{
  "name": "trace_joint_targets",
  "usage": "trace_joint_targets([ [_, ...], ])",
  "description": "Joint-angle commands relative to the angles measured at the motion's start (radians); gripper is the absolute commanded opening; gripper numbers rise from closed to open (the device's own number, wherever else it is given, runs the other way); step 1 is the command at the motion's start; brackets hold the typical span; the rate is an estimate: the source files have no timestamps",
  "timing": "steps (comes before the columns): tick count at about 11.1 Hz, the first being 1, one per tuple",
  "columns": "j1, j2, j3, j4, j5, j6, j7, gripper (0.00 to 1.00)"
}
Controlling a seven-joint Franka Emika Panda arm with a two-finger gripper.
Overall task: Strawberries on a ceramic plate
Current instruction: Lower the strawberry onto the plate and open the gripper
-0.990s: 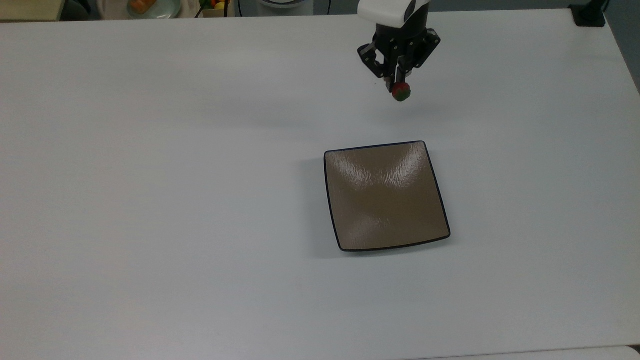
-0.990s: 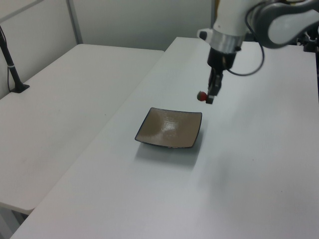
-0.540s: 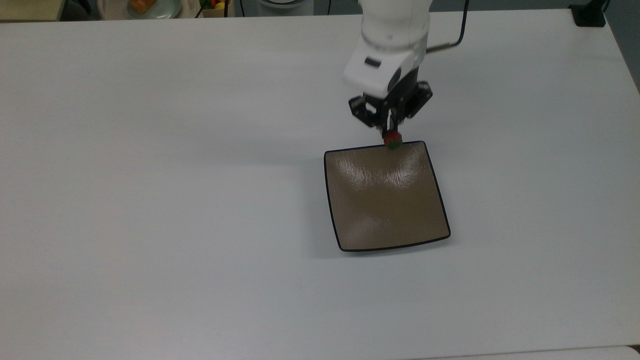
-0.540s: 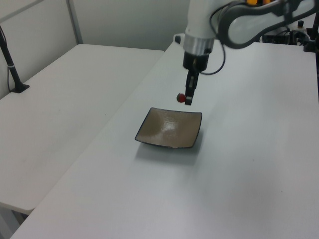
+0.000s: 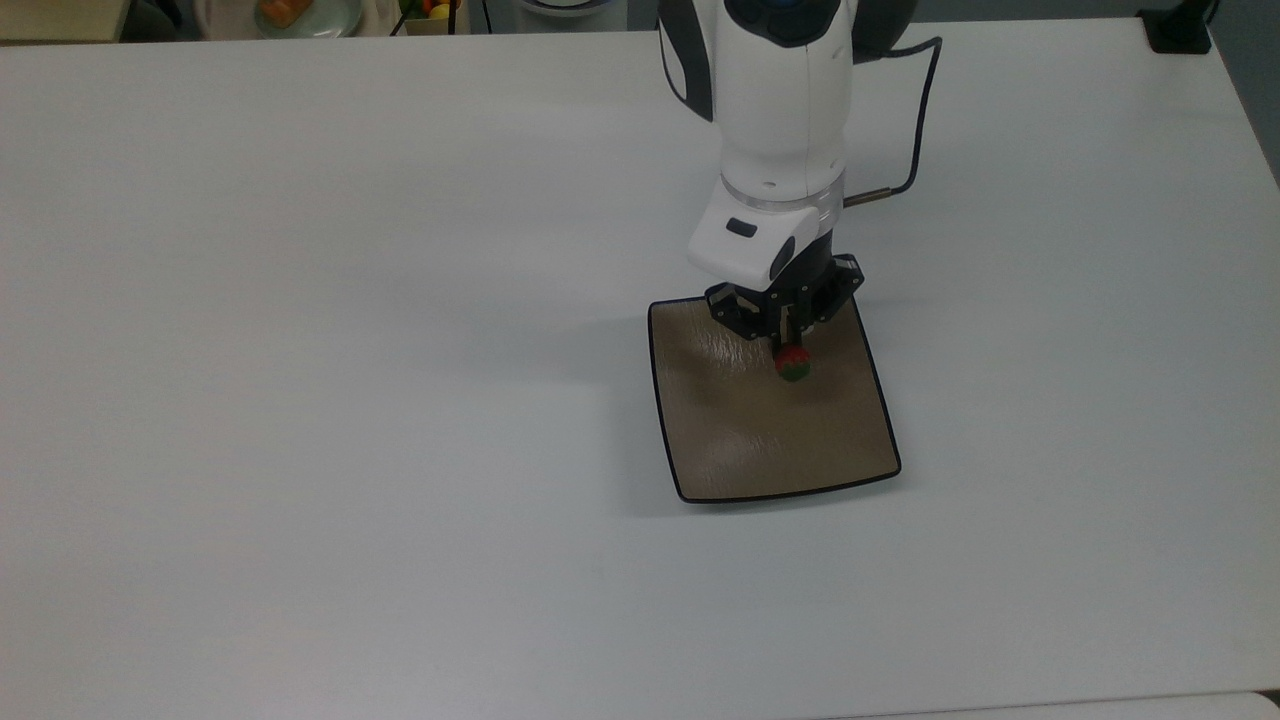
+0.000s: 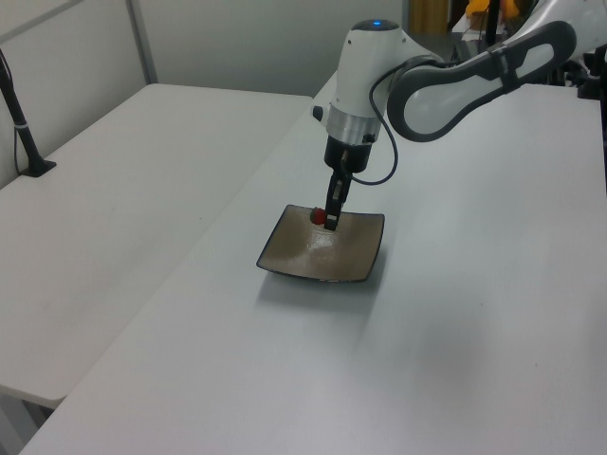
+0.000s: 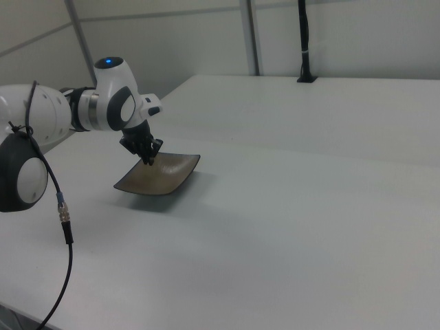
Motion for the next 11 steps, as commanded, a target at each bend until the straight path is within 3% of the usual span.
trace_joint_targets([
  [1,0.023,0.041,-0.020,-0.012,-0.001,0.115,0.012,0.03],
  [3,0.019,0.052,-0.020,-0.022,0.003,0.168,0.012,0.03],
  [4,0.019,0.053,-0.020,-0.032,0.005,0.171,0.012,0.11],
  [5,0.016,0.055,-0.020,-0.033,0.008,0.183,0.012,0.27],
  [6,0.016,0.055,-0.020,-0.036,0.009,0.201,0.014,0.36],
  [7,0.013,0.055,-0.020,-0.036,0.012,0.203,0.015,0.58],
  [8,0.013,0.053,-0.020,-0.036,0.014,0.203,0.015,0.71],
  [9,0.013,0.053,-0.020,-0.036,0.014,0.203,0.017,0.95],
  [11,0.014,0.035,-0.020,-0.036,0.012,0.188,0.014,1.00],
])
